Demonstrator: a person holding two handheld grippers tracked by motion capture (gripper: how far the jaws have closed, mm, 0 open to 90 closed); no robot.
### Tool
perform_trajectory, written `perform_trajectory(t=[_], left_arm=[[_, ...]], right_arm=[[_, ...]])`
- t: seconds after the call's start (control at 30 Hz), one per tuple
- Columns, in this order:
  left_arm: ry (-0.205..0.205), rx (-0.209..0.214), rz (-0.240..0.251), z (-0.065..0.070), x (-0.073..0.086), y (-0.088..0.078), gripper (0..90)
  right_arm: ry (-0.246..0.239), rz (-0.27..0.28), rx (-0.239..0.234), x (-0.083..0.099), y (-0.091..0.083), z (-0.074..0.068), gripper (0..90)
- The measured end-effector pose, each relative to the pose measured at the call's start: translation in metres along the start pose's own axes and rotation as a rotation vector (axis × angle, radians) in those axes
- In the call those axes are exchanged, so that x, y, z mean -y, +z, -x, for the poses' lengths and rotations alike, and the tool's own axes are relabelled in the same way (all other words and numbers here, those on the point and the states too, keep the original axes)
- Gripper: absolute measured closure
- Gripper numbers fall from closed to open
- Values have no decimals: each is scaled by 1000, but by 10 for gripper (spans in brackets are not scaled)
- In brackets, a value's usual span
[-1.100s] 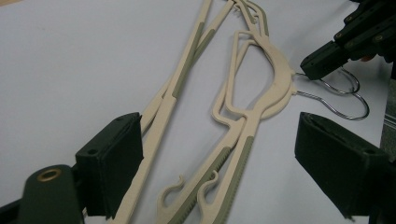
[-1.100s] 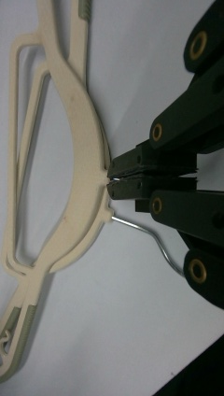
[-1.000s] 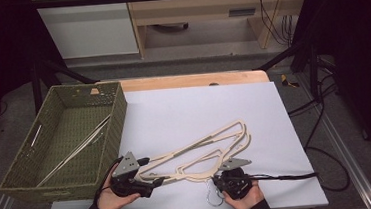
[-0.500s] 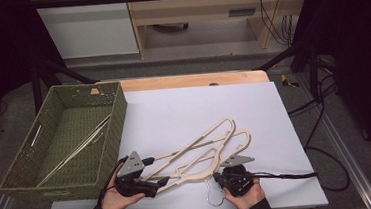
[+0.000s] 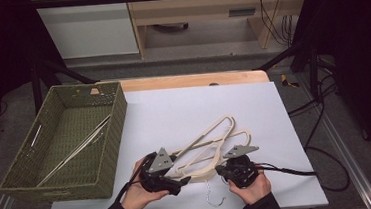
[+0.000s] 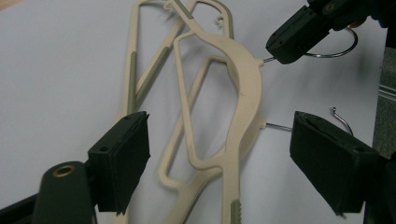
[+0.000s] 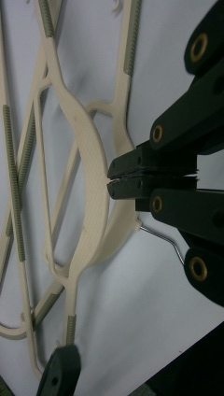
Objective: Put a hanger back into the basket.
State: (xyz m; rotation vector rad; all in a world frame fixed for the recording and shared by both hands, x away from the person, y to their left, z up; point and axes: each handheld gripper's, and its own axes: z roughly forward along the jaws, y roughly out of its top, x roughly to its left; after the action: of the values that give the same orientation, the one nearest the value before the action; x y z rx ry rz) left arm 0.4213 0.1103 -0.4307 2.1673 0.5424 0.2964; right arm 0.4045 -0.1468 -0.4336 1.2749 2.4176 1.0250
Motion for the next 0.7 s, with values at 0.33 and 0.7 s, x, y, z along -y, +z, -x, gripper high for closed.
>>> perform_trajectory(t=[0.33,0.7], left_arm=[[70,20,-129,14,-18,43,282],[150,-39,-211,21,-30,66,491]], right_arm=[[-23,-1,-4,-7,-6,2,895],[-29,7,-13,-18,-14,4,894]])
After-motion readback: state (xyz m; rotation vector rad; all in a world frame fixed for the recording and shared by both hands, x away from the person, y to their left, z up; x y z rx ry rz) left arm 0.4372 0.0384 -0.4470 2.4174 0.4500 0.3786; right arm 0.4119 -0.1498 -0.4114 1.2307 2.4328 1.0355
